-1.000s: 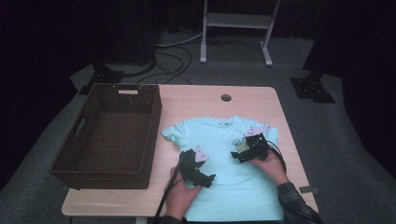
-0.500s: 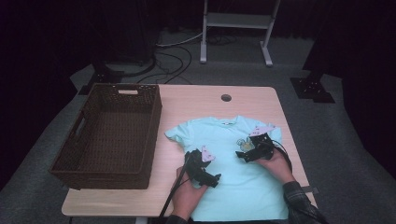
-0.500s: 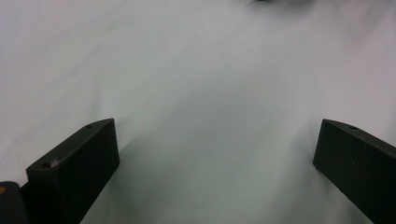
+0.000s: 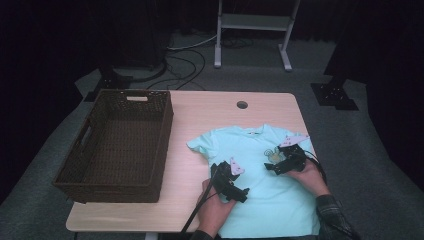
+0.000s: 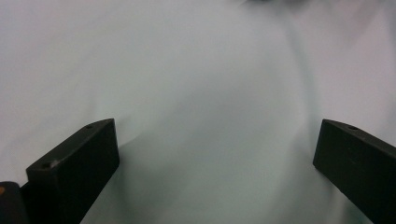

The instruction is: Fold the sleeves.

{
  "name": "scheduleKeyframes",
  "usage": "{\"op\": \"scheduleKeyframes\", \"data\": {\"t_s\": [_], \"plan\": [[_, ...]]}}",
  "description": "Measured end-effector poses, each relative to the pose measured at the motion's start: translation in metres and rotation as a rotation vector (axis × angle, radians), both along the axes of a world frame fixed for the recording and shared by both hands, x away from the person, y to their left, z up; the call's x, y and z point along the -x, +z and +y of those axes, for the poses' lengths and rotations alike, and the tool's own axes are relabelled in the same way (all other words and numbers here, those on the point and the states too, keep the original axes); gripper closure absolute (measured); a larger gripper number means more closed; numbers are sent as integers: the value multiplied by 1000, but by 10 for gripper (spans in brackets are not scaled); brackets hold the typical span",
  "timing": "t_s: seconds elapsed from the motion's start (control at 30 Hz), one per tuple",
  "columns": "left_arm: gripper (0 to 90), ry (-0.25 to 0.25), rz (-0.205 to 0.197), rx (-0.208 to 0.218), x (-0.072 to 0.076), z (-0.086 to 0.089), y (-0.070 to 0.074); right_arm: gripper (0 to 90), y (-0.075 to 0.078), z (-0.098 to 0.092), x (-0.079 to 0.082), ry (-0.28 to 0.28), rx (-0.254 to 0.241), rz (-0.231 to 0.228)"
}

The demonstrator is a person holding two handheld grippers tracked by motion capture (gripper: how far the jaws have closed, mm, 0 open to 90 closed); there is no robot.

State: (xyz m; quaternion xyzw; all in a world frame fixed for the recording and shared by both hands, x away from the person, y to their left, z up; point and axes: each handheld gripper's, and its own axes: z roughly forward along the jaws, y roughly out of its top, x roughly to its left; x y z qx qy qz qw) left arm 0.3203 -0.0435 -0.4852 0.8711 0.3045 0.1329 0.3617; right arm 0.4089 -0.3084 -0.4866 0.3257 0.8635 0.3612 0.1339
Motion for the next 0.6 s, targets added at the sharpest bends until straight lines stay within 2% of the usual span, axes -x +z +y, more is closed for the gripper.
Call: {"op": "scheduleKeyframes", "data": {"t_s": [0.23,0.5,0.6], "plan": [[0,-20,0,-2,3,-16,0,0,0,-22,6,-2,-7,1],[0,-22,2,3,2,-14,0,0,0,-21,6,-1,-1,-3],[0,-29,-25,9,1,-11,2,0,0,-21,6,-2,-1,-4]]}}
